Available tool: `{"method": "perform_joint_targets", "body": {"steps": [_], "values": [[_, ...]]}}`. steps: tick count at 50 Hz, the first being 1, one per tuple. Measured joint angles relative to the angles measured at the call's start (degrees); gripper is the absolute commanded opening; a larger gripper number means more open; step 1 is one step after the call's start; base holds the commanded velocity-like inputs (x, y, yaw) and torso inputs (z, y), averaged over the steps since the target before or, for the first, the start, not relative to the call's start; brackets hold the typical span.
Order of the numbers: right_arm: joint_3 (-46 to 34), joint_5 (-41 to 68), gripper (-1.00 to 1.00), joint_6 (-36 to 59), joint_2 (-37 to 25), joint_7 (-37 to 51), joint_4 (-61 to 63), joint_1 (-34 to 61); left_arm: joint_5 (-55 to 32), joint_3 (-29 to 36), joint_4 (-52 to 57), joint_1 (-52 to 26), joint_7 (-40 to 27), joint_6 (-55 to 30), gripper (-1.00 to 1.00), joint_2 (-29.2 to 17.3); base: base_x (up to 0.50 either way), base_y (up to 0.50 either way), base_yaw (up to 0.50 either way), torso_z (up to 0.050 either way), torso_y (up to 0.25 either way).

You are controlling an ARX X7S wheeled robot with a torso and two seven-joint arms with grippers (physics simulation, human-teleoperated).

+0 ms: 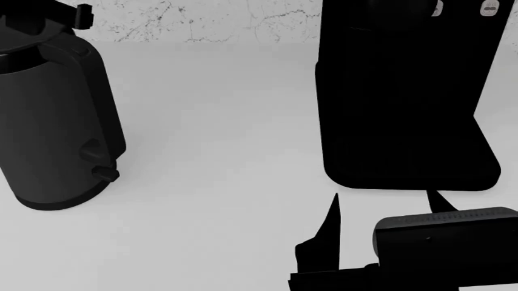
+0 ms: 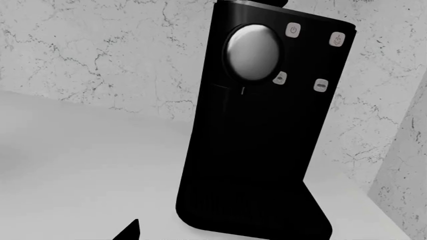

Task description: Press the button to open the lid of the electric kettle.

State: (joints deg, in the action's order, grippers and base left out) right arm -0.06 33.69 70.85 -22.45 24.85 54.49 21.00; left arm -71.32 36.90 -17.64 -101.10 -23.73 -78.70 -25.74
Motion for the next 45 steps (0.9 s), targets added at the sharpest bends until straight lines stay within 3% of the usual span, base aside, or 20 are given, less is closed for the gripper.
{"method": "perform_joint_targets", "body": {"steps": [21, 45], "values": [[-1.0, 0.4, 1.00, -1.4, -0.5, 0.5, -1.0, -0.5, 6.9, 6.8, -5.7, 0.7, 7.1, 4.1, -1.00, 1.2, 0.00, 0.00, 0.00, 0.000, 0.000], [-2.2, 0.7, 1.00, -2.5, -1.1, 1.0, -2.1, -0.9, 9.9, 7.1, -10.4, 5.8, 8.9, 9.5, -1.00, 0.8, 0.00, 0.00, 0.00, 0.000, 0.000]]}}
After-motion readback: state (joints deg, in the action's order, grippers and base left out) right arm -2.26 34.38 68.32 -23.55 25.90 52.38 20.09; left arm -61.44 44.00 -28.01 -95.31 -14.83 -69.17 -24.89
